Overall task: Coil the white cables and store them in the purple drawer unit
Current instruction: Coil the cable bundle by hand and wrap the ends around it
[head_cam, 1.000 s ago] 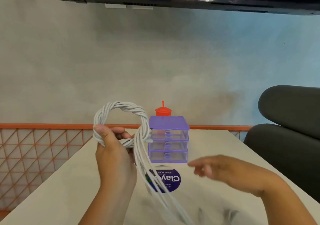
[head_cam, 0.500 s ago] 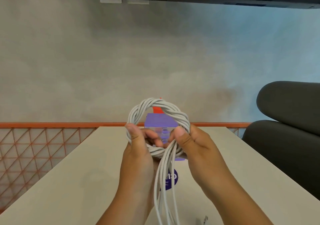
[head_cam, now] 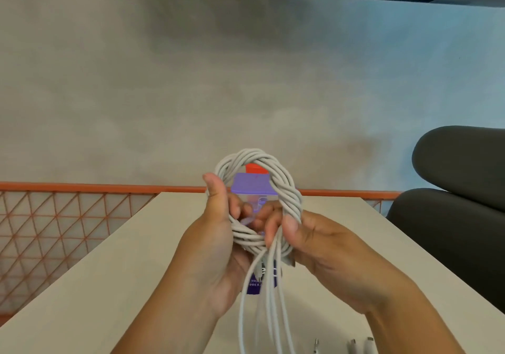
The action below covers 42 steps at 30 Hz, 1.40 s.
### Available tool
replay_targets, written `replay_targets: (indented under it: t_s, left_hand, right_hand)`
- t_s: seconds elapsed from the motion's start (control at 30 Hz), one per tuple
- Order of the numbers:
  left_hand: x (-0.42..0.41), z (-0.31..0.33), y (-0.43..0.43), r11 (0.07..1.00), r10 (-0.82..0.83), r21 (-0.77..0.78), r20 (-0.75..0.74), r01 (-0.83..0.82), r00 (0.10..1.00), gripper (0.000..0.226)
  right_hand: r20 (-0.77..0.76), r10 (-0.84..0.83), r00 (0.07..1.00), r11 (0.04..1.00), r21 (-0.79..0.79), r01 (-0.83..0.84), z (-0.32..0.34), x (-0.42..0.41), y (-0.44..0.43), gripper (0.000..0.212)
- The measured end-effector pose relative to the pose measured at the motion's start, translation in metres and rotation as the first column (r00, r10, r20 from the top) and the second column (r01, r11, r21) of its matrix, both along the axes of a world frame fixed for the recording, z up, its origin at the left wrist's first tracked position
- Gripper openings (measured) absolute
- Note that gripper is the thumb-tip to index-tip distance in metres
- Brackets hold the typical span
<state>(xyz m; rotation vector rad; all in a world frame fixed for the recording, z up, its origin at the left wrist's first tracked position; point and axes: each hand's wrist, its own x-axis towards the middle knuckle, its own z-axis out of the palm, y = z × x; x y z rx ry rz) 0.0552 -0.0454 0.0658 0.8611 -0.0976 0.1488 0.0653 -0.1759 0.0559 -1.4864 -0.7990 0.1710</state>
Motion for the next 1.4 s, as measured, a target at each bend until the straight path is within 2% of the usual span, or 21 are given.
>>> replay_targets:
  t_s: [0.1, 0.27, 0.37, 0.5, 0.6, 0.7, 0.77, 0.87, 0.9, 0.97, 1.1, 1.17, 1.23, 1.33, 1.4]
  left_hand:
    - [0.001, 0.003, 0.006, 0.998, 0.068, 0.015, 0.044, -0.069, 0.997, 0.054]
    - [0.004, -0.002, 0.010, 0.994, 0.025, 0.104, 0.038, -0.029, 0.999, 0.053]
    - [0.008, -0.005, 0.009, 0.982, -0.011, 0.190, 0.030, 0.005, 0.999, 0.053]
    - [0.009, -0.008, 0.013, 0.956, -0.069, 0.287, 0.008, 0.064, 0.998, 0.056]
    - [0.007, -0.004, 0.016, 0.916, -0.164, 0.369, -0.008, 0.155, 0.986, 0.059]
    - [0.000, -0.005, 0.010, 0.823, -0.223, 0.530, -0.029, 0.204, 0.974, 0.055]
    - [-0.001, -0.010, 0.005, 0.792, -0.182, 0.582, -0.067, 0.187, 0.981, 0.051]
    - [-0.004, -0.011, 0.003, 0.761, -0.203, 0.619, -0.061, 0.196, 0.977, 0.010]
    - [-0.004, -0.010, 0.004, 0.760, -0.230, 0.613, -0.056, 0.215, 0.972, 0.003]
    - [-0.007, -0.007, 0.007, 0.773, -0.292, 0.582, -0.029, 0.254, 0.956, 0.018]
    - [-0.017, 0.003, 0.008, 0.779, -0.326, 0.570, 0.014, 0.260, 0.945, 0.029]
    - [-0.016, 0.001, 0.008, 0.738, -0.310, 0.650, 0.087, 0.182, 0.947, 0.033]
    - [-0.013, -0.005, 0.007, 0.657, -0.274, 0.754, 0.236, 0.002, 0.932, 0.037]
    - [-0.012, -0.008, 0.005, 0.563, -0.271, 0.799, 0.419, -0.210, 0.867, 0.031]
    - [-0.011, -0.007, 0.011, 0.477, -0.279, 0.833, 0.445, -0.280, 0.851, 0.035]
  right_hand:
    - [0.083, -0.142, 0.986, 0.983, -0.103, 0.150, -0.007, 0.006, 0.010, 0.045]
    - [0.041, -0.133, 0.990, 0.988, -0.080, 0.136, -0.009, 0.007, 0.008, 0.058]
    - [0.013, -0.110, 0.994, 0.993, -0.032, 0.110, -0.007, 0.006, 0.003, 0.036]
    - [0.037, -0.094, 0.995, 0.994, -0.048, 0.095, -0.003, 0.004, 0.003, 0.022]
    - [0.094, -0.218, 0.972, 0.976, -0.003, 0.219, 0.000, 0.005, 0.005, 0.015]
    - [0.117, -0.360, 0.925, 0.930, 0.117, 0.347, 0.001, 0.007, 0.006, 0.018]
    - [0.096, -0.425, 0.900, 0.899, 0.166, 0.406, 0.003, 0.008, 0.005, 0.016]
    - [0.065, -0.442, 0.894, 0.887, 0.178, 0.426, 0.006, 0.007, -0.001, 0.026]
    - [0.039, -0.437, 0.899, 0.886, 0.191, 0.422, 0.007, 0.006, -0.002, 0.029]
    - [-0.047, -0.420, 0.906, 0.879, 0.226, 0.419, 0.010, 0.003, -0.002, 0.033]
    - [-0.289, -0.379, 0.879, 0.833, 0.308, 0.460, 0.014, 0.001, 0.005, 0.036]
    - [-0.416, -0.355, 0.837, 0.793, 0.340, 0.505, 0.016, 0.001, 0.010, 0.037]
    - [-0.498, -0.360, 0.789, 0.749, 0.351, 0.563, 0.017, 0.002, 0.012, 0.047]
    - [-0.530, -0.381, 0.758, 0.708, 0.361, 0.608, 0.020, 0.001, 0.010, 0.049]
    - [-0.531, -0.383, 0.756, 0.697, 0.370, 0.614, 0.024, -0.001, 0.005, 0.043]
